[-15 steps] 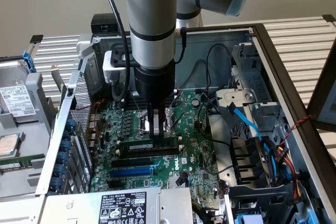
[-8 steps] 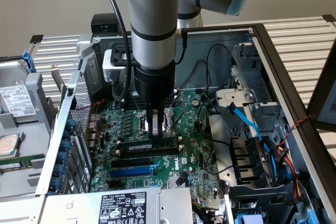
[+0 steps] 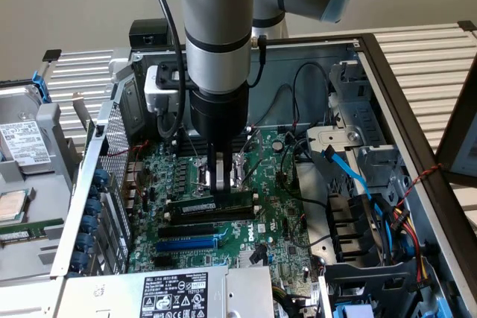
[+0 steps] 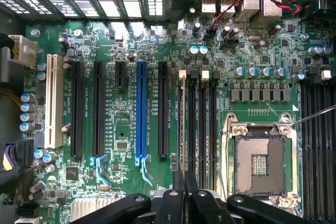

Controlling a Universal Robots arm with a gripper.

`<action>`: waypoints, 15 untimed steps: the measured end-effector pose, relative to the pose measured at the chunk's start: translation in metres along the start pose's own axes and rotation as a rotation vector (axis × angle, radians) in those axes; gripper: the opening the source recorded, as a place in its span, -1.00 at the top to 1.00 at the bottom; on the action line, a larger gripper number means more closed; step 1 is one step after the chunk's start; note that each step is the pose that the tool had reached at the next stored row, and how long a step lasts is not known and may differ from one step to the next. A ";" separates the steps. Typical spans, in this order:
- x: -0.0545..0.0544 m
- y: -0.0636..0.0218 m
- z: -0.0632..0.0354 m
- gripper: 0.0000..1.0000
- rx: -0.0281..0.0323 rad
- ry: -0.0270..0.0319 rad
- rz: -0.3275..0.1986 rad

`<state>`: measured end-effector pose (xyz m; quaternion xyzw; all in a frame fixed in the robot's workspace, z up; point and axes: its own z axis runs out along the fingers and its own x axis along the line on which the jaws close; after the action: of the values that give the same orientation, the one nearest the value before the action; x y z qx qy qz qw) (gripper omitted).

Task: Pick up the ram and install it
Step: 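Insert the ram into the slot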

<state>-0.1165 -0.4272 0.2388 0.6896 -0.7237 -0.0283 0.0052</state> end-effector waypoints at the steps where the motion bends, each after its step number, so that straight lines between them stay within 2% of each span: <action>1: 0.000 -0.0005 -0.0001 0.75 0.0009 0.0000 0.000; 5: 0.000 -0.0018 -0.0003 0.75 0.0023 0.0001 0.000; 6: 0.000 -0.0024 -0.0003 0.75 0.0008 -0.0006 0.000; 10: 0.001 -0.0036 -0.0032 0.75 -0.0048 -0.0116 0.000; 11: 0.001 -0.0036 -0.0042 0.75 -0.0089 -0.0135 0.000; 15: 0.002 -0.0046 -0.0050 0.75 -0.0468 -0.0123 0.001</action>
<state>-0.1118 -0.4299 0.2435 0.6886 -0.7232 -0.0495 0.0169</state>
